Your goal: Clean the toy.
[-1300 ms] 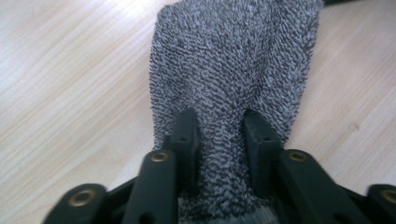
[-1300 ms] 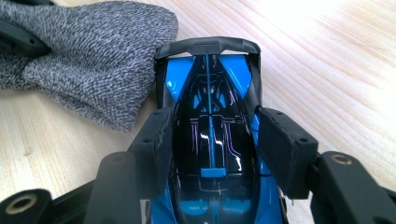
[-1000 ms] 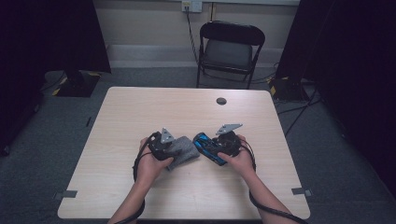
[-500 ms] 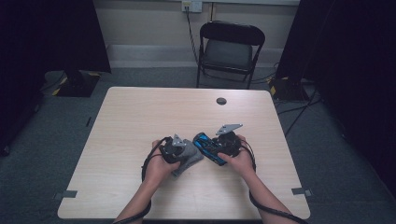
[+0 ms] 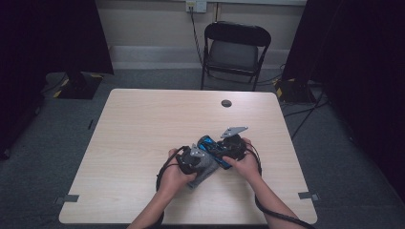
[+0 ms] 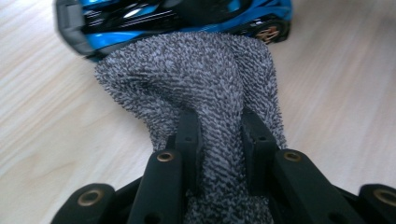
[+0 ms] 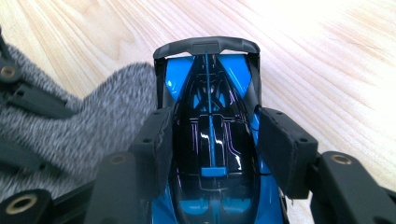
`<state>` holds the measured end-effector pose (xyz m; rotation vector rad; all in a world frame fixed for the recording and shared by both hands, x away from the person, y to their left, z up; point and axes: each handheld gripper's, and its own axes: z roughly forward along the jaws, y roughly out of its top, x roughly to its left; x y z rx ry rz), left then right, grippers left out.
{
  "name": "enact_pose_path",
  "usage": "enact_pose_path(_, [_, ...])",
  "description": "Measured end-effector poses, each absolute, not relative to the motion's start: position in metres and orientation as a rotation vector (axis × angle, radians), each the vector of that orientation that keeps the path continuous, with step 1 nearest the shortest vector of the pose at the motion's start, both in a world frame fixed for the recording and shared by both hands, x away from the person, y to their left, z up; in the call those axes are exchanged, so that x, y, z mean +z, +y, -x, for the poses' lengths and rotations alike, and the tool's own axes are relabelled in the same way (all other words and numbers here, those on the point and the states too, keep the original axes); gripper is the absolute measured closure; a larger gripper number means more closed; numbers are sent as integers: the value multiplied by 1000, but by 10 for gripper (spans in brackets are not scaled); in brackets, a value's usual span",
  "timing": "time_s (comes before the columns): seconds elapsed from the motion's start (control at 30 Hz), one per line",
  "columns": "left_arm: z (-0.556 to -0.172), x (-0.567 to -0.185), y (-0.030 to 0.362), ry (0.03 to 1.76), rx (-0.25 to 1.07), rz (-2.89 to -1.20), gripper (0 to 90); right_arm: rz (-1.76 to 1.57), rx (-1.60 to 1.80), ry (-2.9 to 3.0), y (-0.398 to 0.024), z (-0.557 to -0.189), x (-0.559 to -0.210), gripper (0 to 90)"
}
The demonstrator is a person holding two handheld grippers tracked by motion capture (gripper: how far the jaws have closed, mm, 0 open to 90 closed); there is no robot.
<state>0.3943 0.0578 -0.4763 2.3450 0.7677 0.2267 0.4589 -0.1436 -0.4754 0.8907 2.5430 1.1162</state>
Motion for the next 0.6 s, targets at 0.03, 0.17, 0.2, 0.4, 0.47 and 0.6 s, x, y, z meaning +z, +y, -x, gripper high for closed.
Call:
enact_pose_path(0.03, [-393, -476, 56, 758, 229, -2353, 724, -891, 1116, 2543, -144, -459, -475, 458])
enact_pose_path(0.17, [-390, -476, 50, 747, 222, -2353, 724, -892, 1116, 2543, -144, -459, -475, 459])
enact_pose_path(0.2, [-389, -476, 48, 747, 218, -2354, 724, -891, 1116, 2543, -143, -459, -475, 459])
enact_pose_path(0.4, [-385, -475, 38, 719, 197, -2355, 725, -895, 1109, 2547, -143, -459, -475, 459])
enact_pose_path(0.47, [-384, -475, 36, 709, 197, -2362, 726, -893, 1106, 2551, -143, -459, -475, 459])
enact_pose_path(0.6, [-382, -475, 33, 697, 190, -2364, 728, -893, 1105, 2551, -143, -459, -475, 459])
